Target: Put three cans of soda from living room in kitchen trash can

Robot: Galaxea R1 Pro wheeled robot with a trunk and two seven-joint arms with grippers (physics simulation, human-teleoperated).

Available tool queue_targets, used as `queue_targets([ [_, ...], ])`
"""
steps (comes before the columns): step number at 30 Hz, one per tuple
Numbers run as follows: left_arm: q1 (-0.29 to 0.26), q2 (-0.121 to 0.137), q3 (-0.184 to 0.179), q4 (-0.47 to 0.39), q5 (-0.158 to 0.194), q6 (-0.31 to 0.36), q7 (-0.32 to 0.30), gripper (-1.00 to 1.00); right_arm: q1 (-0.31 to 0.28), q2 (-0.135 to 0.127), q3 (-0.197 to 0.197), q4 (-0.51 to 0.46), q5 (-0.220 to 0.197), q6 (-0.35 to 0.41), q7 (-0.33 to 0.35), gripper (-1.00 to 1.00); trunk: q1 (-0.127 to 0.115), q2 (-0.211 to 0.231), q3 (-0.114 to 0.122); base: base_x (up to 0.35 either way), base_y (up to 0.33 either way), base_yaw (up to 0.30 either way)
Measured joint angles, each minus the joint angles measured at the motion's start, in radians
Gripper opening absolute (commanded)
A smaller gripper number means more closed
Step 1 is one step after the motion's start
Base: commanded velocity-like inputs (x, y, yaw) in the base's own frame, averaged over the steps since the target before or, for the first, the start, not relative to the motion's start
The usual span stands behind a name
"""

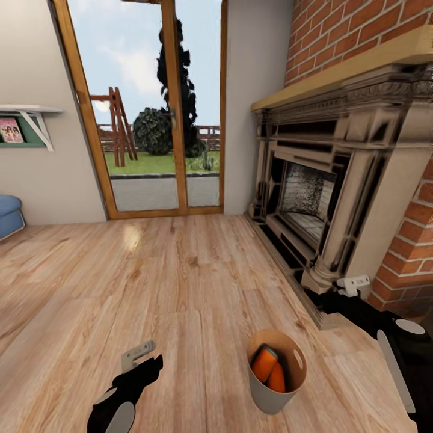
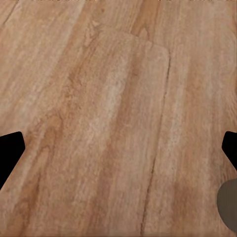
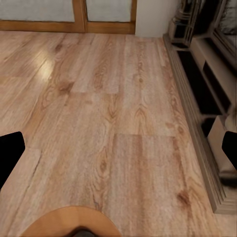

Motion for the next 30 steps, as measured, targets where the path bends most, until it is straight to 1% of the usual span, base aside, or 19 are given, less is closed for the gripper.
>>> queue_targets([
  [4,0.0,0.0,0.0,0.005,0.0,0.0,-0.001,1.0,0.0,0.0,-0.001,0.0,0.0,0.001,-0.001,1.0,-0.002,0.001,0.015,0.0,0.0,0.0],
  [8,0.0,0.0,0.0,0.005,0.0,0.0,-0.001,1.0,0.0,0.0,-0.001,0.0,0.0,0.001,-0.001,1.0,-0.017,0.028,0.028,0.0,0.0,0.0],
  [16,0.0,0.0,0.0,0.027,0.001,-0.007,-0.011,1.0,0.0,0.005,-0.001,0.004,0.004,0.003,-0.005,1.0,-0.017,0.028,0.028,0.0,0.0,0.0],
  [20,-0.002,0.004,0.002,0.103,0.001,-0.008,-0.013,1.0,0.003,0.017,0.004,0.062,0.011,0.0,-0.007,1.0,-0.017,0.028,0.028,0.0,0.0,0.0],
  [24,-0.007,0.006,0.006,0.211,0.004,-0.01,-0.015,1.0,0.011,0.023,0.005,0.096,0.012,0.006,-0.007,1.0,-0.017,0.028,0.028,0.0,0.0,0.0],
  [25,-0.007,0.006,0.014,0.24,0.005,-0.017,-0.017,1.0,0.014,0.025,0.006,0.1,0.012,0.007,-0.007,1.0,-0.017,0.028,0.028,0.0,0.0,0.0],
  [30,-0.002,0.007,0.038,0.307,0.008,-0.053,-0.046,1.0,0.02,0.032,0.007,0.107,0.012,0.009,-0.007,1.0,-0.017,0.028,0.028,0.0,0.0,0.0],
])
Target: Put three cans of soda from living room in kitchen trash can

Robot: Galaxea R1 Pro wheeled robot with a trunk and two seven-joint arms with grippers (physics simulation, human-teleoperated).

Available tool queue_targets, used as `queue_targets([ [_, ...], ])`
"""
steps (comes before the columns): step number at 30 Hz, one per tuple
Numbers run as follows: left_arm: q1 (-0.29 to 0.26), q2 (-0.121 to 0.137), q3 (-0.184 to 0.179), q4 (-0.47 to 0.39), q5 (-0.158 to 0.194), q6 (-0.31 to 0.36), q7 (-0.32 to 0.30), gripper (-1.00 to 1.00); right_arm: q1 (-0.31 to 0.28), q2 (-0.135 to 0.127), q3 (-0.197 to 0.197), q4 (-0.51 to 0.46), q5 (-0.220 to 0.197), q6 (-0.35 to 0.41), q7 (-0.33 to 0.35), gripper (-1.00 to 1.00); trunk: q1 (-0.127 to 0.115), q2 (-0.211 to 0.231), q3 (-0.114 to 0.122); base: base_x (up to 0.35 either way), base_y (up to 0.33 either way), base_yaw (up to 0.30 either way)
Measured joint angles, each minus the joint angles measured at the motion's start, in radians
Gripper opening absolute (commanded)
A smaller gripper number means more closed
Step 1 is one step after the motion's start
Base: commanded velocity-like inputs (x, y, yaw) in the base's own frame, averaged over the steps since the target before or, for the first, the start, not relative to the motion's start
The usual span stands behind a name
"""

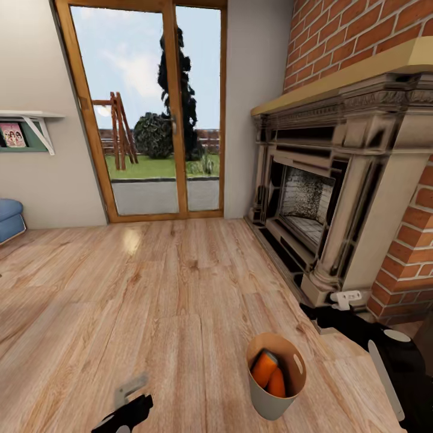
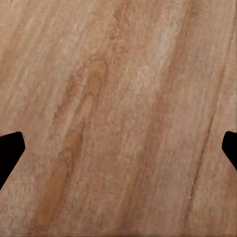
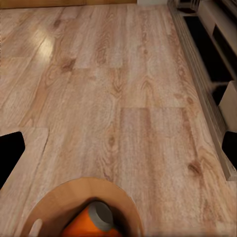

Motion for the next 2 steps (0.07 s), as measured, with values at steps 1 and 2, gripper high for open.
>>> queue_targets([
  [1,0.001,0.0,0.002,0.008,0.0,-0.003,-0.005,1.0,0.0,0.001,0.0,0.001,0.0,0.0,0.0,1.0,0.0,0.0,0.0,0.0,0.0,0.0],
  [2,0.001,0.0,0.002,0.012,0.0,-0.004,-0.007,1.0,0.001,0.001,0.0,0.001,0.0,0.0,0.0,1.0,0.0,0.0,0.0,0.0,0.0,0.0],
])
